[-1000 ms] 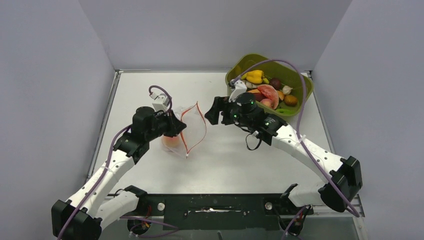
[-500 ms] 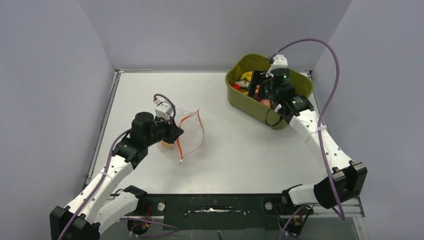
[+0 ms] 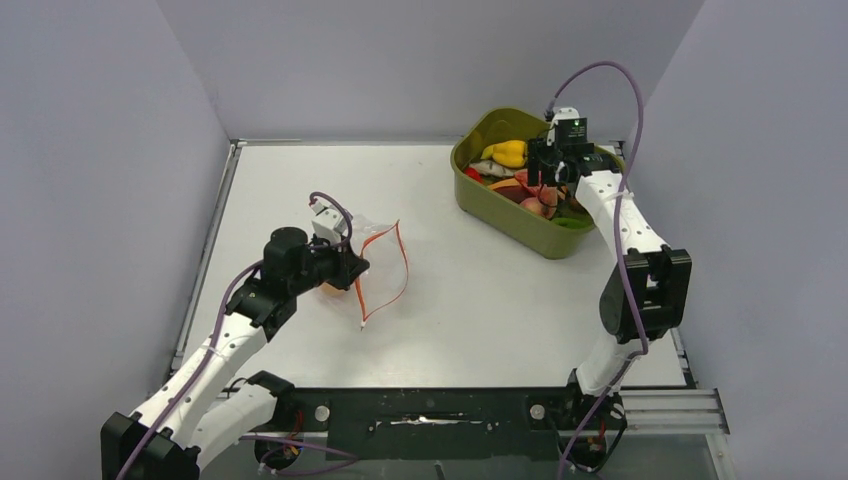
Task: Place the food in the zip-top bag and seal the zipper
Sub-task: Pick up the fake fruit from the bin, then place the fake fruit in the zipper food storage bag.
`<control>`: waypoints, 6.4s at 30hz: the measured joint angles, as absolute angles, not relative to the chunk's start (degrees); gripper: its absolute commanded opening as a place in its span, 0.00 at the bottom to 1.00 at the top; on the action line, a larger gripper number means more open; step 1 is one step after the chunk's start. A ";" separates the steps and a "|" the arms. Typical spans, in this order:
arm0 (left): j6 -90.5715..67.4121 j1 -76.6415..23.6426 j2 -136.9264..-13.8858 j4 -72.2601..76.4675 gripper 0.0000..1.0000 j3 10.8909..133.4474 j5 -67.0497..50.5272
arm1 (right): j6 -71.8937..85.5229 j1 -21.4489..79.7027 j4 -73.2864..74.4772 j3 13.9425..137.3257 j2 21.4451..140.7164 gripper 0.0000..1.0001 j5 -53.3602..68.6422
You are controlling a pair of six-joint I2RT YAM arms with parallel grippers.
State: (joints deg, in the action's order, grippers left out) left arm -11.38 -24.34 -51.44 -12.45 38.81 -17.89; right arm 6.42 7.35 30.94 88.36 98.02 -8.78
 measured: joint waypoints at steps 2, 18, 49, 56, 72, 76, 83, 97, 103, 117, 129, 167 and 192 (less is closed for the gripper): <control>-11.38 -24.34 -51.44 -12.21 0.00 38.76 -18.02 | 4.80 6.44 31.75 90.00 100.82 0.63 -8.60; -11.33 -25.21 -51.09 -12.03 0.00 37.19 -13.80 | -1.83 -3.95 32.62 97.01 113.67 0.51 1.74; -10.68 -25.19 -52.58 -11.99 0.00 37.19 -11.00 | -7.38 -3.33 31.09 104.81 123.02 0.42 14.26; -10.68 -25.19 -52.58 -11.97 0.00 37.19 -11.18 | -8.64 -3.33 31.14 104.81 123.04 0.44 15.86; -10.68 -25.21 -52.51 -11.94 0.00 37.19 -11.79 | -11.38 -3.29 31.29 104.81 123.52 0.11 17.23; -10.68 -25.19 -52.51 -11.92 0.00 37.19 -11.79 | -11.44 -2.98 30.87 104.77 123.22 0.03 16.45; -10.70 -25.21 -52.51 -11.92 0.00 37.19 -11.79 | -11.38 -1.76 30.55 103.90 122.19 0.00 12.78; -11.40 -25.21 -51.33 -11.86 0.00 37.19 -11.77 | -7.07 0.12 28.64 97.19 110.41 0.00 3.86; -14.20 -25.21 -50.46 -10.63 0.00 37.15 -12.47 | -3.77 0.84 28.40 94.19 104.42 0.00 -0.03; -20.40 -25.21 -50.92 -0.97 0.00 33.12 -14.44 | 9.37 1.32 34.09 90.08 88.38 0.00 -5.08; -20.14 -25.21 -56.01 0.27 0.00 35.57 -14.94 | 11.70 4.32 42.04 89.76 78.15 0.00 1.04; -11.64 -25.21 -54.74 0.62 0.00 35.99 -23.38 | 44.29 43.99 35.18 74.91 83.74 0.00 9.80; -19.33 -25.43 -53.39 2.85 0.00 33.10 -28.34 | 48.03 45.08 21.89 71.35 87.53 0.00 -1.30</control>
